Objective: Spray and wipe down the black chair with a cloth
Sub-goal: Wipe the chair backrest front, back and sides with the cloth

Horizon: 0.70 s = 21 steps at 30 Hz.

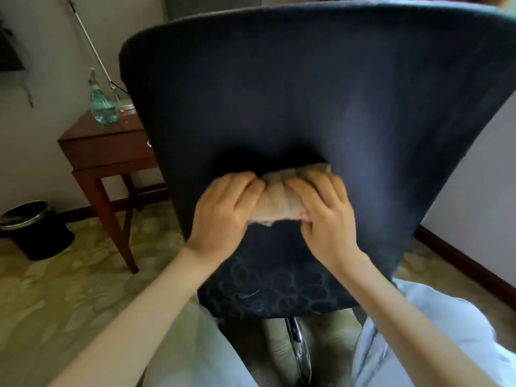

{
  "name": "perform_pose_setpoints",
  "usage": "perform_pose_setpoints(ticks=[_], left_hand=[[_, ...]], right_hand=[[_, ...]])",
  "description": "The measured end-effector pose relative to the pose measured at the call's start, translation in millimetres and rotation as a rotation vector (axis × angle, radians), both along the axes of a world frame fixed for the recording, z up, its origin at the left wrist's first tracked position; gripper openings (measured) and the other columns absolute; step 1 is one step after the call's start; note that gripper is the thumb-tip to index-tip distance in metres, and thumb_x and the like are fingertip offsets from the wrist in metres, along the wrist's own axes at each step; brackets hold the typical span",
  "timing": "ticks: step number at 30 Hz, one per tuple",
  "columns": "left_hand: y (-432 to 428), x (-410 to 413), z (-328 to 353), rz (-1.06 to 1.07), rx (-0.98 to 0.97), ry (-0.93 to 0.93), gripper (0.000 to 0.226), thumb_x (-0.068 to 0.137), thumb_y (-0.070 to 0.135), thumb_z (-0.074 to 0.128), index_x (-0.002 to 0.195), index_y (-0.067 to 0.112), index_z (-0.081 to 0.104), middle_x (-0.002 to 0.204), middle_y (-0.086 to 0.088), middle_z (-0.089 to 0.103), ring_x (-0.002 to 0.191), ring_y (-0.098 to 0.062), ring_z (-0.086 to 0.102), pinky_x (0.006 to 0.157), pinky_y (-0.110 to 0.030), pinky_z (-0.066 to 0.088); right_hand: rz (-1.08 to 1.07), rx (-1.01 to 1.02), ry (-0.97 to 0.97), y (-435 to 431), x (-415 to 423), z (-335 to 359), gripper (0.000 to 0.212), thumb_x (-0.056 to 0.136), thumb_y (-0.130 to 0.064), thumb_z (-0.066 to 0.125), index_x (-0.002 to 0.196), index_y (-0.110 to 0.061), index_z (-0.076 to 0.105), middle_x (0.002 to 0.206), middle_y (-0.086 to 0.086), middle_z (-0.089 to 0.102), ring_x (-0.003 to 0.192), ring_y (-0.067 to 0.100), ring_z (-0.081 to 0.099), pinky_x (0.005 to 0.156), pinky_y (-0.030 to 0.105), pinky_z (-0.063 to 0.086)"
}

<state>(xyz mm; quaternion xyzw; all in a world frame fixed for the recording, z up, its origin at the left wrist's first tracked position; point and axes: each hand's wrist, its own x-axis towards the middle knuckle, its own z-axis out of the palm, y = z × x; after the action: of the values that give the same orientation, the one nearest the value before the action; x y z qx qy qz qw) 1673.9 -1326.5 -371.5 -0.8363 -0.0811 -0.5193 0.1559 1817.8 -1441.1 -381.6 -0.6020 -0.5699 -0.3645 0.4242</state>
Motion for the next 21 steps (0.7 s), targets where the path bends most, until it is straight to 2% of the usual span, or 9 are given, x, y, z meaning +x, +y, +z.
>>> perform_pose_setpoints(ticks=[3,6,12,15,21], left_hand=[[0,-13,72,0.054,0.084,-0.095,0.026,0.084,-0.003,0.054,0.106,-0.002,0.068,0.105,-0.02,0.065,0.097,-0.029,0.05,0.084,-0.037,0.043],[4,-21,102,0.066,0.103,-0.119,0.025,0.084,-0.003,0.058,0.107,-0.001,0.067,0.107,-0.017,0.064,0.096,-0.028,0.051,0.084,-0.035,0.044],[14,-12,25,0.017,-0.024,-0.033,0.026,0.08,-0.01,0.06,0.102,-0.001,0.07,0.101,-0.016,0.067,0.088,-0.03,0.056,0.076,-0.036,0.049],[10,0,-17,-0.031,-0.077,-0.005,0.021,0.081,-0.01,0.064,0.098,0.0,0.071,0.096,-0.013,0.068,0.082,-0.026,0.058,0.073,-0.032,0.051],[-1,26,-55,-0.074,-0.098,-0.008,0.016,0.088,-0.006,0.061,0.094,0.001,0.073,0.089,-0.011,0.068,0.079,-0.026,0.063,0.073,-0.029,0.052]], right_hand=[[-0.011,0.104,-0.062,5,-11,72,0.048,0.067,0.012,0.054,0.11,-0.003,0.068,0.112,0.014,0.062,0.1,0.027,0.045,0.083,0.03,0.04],[-0.024,0.189,-0.092,17,-19,99,0.041,0.074,0.009,0.056,0.11,-0.005,0.068,0.111,0.012,0.063,0.102,0.024,0.045,0.087,0.024,0.039],[-0.045,0.152,-0.207,28,3,30,0.041,0.074,0.016,0.055,0.106,-0.004,0.071,0.106,0.012,0.065,0.099,0.025,0.047,0.087,0.027,0.042],[-0.053,0.083,-0.225,22,18,-12,0.033,0.089,0.004,0.045,0.108,-0.005,0.071,0.112,0.007,0.057,0.1,0.026,0.048,0.093,0.024,0.038],[-0.066,0.055,-0.182,8,41,-50,0.033,0.099,-0.009,0.041,0.106,-0.005,0.072,0.112,0.006,0.054,0.1,0.027,0.049,0.095,0.028,0.04]])
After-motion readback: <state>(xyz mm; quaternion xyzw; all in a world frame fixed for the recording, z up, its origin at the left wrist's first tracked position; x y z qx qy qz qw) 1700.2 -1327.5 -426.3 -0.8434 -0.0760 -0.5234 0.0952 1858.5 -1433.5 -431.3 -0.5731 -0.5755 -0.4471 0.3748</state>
